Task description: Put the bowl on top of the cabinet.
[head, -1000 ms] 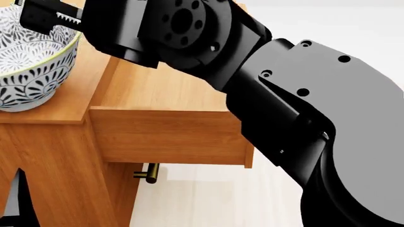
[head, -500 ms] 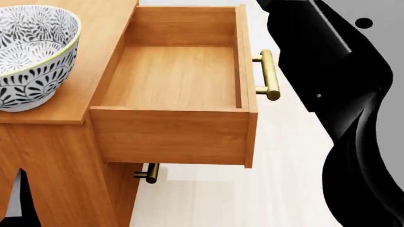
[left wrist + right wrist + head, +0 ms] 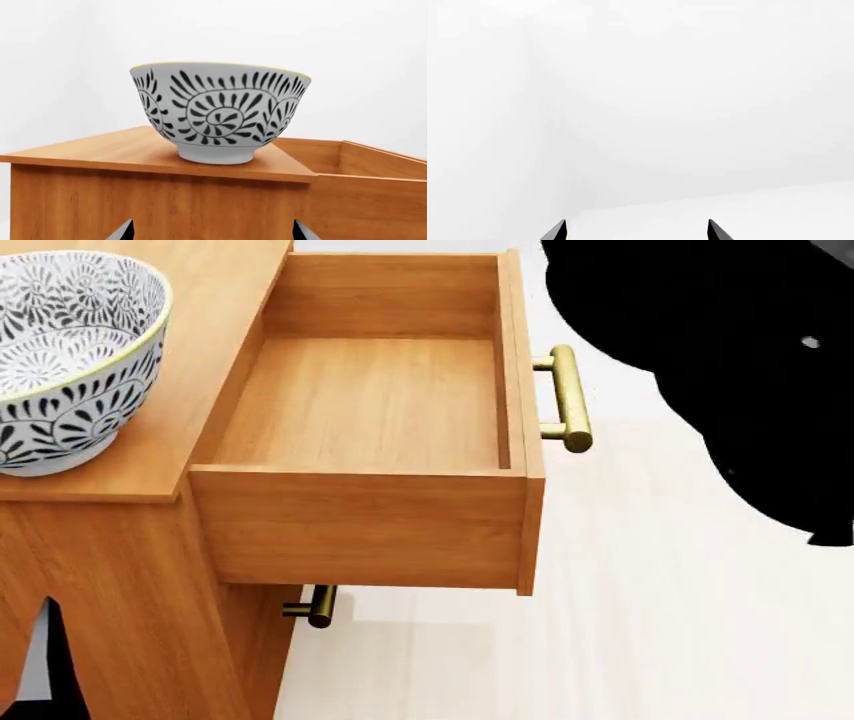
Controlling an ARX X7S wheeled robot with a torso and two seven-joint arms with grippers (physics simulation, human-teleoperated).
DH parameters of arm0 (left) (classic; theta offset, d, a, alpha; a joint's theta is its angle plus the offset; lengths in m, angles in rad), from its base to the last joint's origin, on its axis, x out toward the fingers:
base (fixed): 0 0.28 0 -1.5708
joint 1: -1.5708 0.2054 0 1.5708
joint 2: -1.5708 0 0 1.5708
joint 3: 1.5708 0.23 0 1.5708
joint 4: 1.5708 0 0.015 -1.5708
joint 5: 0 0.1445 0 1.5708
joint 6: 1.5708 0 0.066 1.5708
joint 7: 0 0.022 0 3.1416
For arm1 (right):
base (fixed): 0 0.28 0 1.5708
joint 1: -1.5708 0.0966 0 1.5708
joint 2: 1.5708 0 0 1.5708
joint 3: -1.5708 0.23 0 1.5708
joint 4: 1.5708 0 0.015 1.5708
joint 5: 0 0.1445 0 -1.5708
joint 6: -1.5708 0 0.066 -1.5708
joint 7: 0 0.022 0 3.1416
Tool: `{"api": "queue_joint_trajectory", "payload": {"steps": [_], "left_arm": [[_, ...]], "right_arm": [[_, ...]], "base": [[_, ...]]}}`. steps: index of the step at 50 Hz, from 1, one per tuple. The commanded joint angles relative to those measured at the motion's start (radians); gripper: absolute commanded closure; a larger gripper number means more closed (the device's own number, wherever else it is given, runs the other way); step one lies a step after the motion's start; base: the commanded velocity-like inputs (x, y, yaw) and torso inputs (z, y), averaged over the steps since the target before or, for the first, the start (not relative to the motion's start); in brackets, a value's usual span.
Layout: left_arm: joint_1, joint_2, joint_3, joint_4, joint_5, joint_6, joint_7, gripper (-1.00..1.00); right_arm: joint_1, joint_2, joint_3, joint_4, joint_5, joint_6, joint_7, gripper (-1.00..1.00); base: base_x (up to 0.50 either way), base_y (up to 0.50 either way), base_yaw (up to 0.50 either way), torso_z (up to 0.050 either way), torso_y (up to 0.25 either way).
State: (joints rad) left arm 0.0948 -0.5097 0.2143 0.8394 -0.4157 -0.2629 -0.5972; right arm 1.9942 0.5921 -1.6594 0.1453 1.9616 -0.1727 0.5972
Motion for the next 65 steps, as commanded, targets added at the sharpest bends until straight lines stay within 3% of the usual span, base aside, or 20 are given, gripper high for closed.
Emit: {"api": "queue_joint_trajectory", "payload": {"steps": [1, 8, 12, 21, 24, 27, 28, 29, 31, 34, 38, 41, 46, 50, 52, 53, 57, 61, 62, 65], "left_arm": [[0.003, 0.021, -0.025, 0.025, -0.008, -0.002, 0.029, -1.0], [0.001, 0.018, -0.02, 0.031, -0.004, -0.008, 0.025, -1.0], [-0.001, 0.017, -0.021, 0.028, -0.003, -0.008, 0.022, -1.0], [0.04, -0.033, -0.057, 0.096, 0.051, 0.02, 0.012, -1.0], [0.083, -0.083, -0.04, 0.143, 0.115, 0.068, 0.056, -1.0], [0.211, -0.102, -0.072, 0.139, 0.239, 0.316, 0.096, -1.0], [0.25, -0.091, -0.098, 0.149, 0.31, 0.35, 0.069, -1.0], [0.306, -0.116, -0.105, 0.151, 0.318, 0.5, 0.103, -1.0], [0.366, -0.111, -0.149, 0.178, 0.412, 0.548, 0.084, -1.0], [0.433, -0.129, -0.217, 0.182, 0.394, 0.668, 0.069, -1.0], [0.51, -0.139, -0.344, 0.165, 0.336, 0.757, 0.034, -1.0], [0.582, -0.147, -0.509, 0.145, 0.235, 0.797, 0.0, -1.0], [0.656, -0.121, -0.716, 0.056, 0.108, 0.875, -0.012, -1.0], [0.684, -0.034, -0.886, -0.016, -0.018, 0.914, 0.078, -1.0], [0.683, -0.001, -0.956, -0.055, -0.067, 0.914, 0.12, -1.0], [0.685, 0.019, -1.009, -0.077, -0.098, 0.909, 0.144, -1.0], [0.681, 0.054, -1.117, -0.128, -0.162, 0.885, 0.197, -1.0], [0.672, 0.081, -1.202, -0.155, -0.204, 0.843, 0.207, -1.0], [0.671, 0.088, -1.22, -0.151, -0.203, 0.83, 0.205, -1.0], [0.67, 0.1, -1.287, -0.177, -0.23, 0.797, 0.209, -1.0]], "right_arm": [[-0.095, 0.243, -0.082, -0.45, -0.455, -0.198, 0.321, -1.0], [-0.236, 0.354, -0.133, -0.571, -0.721, -0.294, 0.479, -1.0], [-0.266, 0.418, -0.168, -0.664, -0.845, -0.257, 0.59, -1.0], [-0.258, 0.667, -0.243, -0.939, -1.086, 0.009, 0.863, -1.0], [-0.248, 0.768, -0.245, -1.018, -1.106, 0.039, 0.888, -1.0], [-0.262, 0.859, -0.259, -1.09, -1.163, 0.06, 0.919, -1.0], [-0.266, 0.884, -0.262, -1.107, -1.17, 0.055, 0.917, -1.0], [-0.264, 0.932, -0.262, -1.138, -1.185, 0.076, 0.929, -1.0], [-0.266, 0.978, -0.263, -1.178, -1.205, 0.094, 0.936, -1.0], [-0.271, 0.979, -0.266, -1.192, -1.216, 0.13, 0.973, -1.0], [-0.264, 0.979, -0.255, -1.153, -1.187, 0.14, 0.974, -1.0], [-0.245, 0.979, -0.233, -1.107, -1.149, 0.134, 0.974, -1.0], [-0.156, 0.979, -0.138, -1.1, -1.008, 0.264, 0.974, -1.0], [0.061, 0.979, 0.085, -1.112, -0.671, 0.573, 0.974, -1.0], [0.358, 0.979, 0.385, -1.047, -0.371, 0.873, 0.974, -1.0], [0.358, 0.979, 0.385, -1.047, -0.371, 0.873, 0.974, -1.0], [-0.242, 0.379, 0.985, -1.082, -0.971, 0.323, 0.374, -1.0], [-0.842, -0.221, 1.585, -1.014, -0.997, 0.361, -0.226, -1.0], [-0.992, -0.338, 1.735, -0.999, -0.982, 0.367, -0.305, -1.0], [-1.442, -0.351, 2.185, -0.912, -0.966, 0.368, -0.352, -1.0]], "base": [[0.0, 0.0, 0.0, 0.0, 0.0], [0.0, 0.0, 0.0, 0.0, 0.0], [0.0, 0.0, 0.0, 0.0, 0.0], [0.0, 0.0, 0.0, 0.0, 0.0], [0.0, 0.0, 0.0, 0.0, 0.0], [0.0, 0.0, 0.0, 0.0, 0.0], [0.0, 0.0, 0.0, 0.0, 0.0], [0.0, 0.0, 0.0, 0.0, 0.0], [0.0, 0.0, 0.0, 0.0, 0.0], [0.0, 0.0, 0.0, 0.0, 0.0], [0.0, 0.0, 0.0, 0.0, 0.0], [0.0, 0.0, 0.0, 0.0, 0.0], [0.0, 0.0, 0.0, 0.0, 0.0], [0.0, 0.0, 0.0, 0.0, 0.0], [0.0, 0.0, 0.0, 0.0, 0.0], [0.0, 0.0, 0.0, 0.0, 0.0], [0.0, 0.0, 0.0, 0.0, 0.0], [0.0, 0.0, 0.0, 0.0, 0.0], [0.0, 0.0, 0.0, 0.0, 0.0], [0.0, 0.0, 0.0, 0.0, 0.0]]}}
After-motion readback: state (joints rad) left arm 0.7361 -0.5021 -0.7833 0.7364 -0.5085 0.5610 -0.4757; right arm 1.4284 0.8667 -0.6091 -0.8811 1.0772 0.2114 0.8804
